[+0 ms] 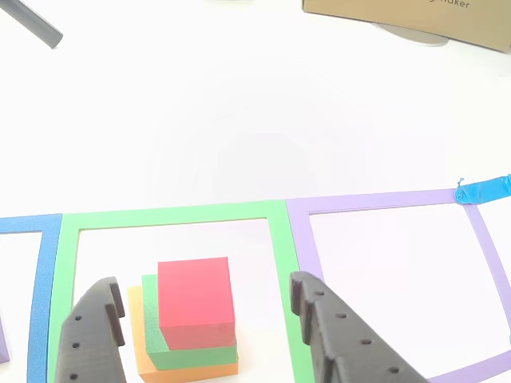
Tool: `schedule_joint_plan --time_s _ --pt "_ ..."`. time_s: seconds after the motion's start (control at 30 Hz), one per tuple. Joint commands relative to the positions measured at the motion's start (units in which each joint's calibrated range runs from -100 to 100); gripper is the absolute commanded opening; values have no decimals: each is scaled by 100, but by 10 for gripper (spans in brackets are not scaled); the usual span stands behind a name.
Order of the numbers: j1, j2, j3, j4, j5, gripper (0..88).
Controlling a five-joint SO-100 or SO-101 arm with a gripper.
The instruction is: Tower of hanoi
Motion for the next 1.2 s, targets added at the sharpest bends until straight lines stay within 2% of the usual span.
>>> schedule_joint_plan --time_s 0.0,1.17 --pt "10 211 -36 -415 36 220" --pt "-403 921 -109 -957 36 146"
